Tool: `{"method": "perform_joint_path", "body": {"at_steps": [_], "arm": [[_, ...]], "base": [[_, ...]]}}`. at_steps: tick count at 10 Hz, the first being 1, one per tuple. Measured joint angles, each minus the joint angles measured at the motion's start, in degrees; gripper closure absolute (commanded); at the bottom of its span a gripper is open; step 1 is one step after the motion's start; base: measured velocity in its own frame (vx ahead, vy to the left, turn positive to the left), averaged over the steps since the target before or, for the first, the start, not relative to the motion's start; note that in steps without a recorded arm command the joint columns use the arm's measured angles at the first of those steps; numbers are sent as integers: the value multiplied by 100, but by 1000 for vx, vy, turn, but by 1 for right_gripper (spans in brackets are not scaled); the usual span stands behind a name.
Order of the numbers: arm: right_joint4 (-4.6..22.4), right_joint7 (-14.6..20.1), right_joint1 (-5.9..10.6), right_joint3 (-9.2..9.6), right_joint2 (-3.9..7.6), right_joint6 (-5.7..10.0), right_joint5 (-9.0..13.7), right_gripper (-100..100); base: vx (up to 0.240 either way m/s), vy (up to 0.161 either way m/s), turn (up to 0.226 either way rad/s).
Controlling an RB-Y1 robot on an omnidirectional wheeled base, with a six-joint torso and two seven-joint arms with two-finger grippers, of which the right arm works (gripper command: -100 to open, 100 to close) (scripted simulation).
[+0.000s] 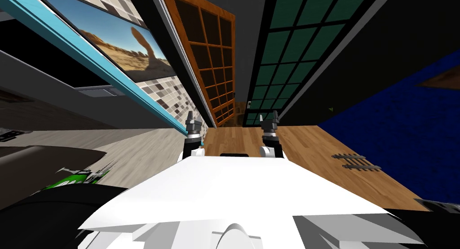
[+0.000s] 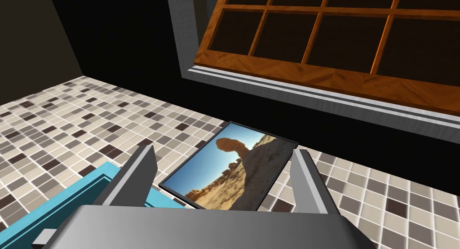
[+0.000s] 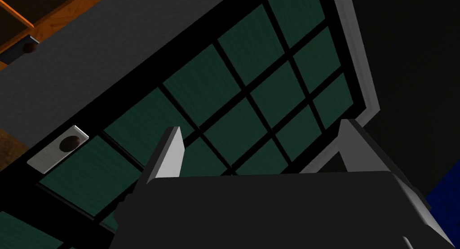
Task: Push the door open
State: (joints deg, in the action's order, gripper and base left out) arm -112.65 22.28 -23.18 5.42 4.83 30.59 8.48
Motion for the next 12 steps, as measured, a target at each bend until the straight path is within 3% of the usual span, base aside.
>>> {"method": "perform_joint_path", "body": {"at_steps": [9,12], "arm": [[984,734,214,390,101,396,664,-100],[1426,1019,332,521,148,580,919,-100]], "base": [[107,-40,40],[108,-58,47]]}}
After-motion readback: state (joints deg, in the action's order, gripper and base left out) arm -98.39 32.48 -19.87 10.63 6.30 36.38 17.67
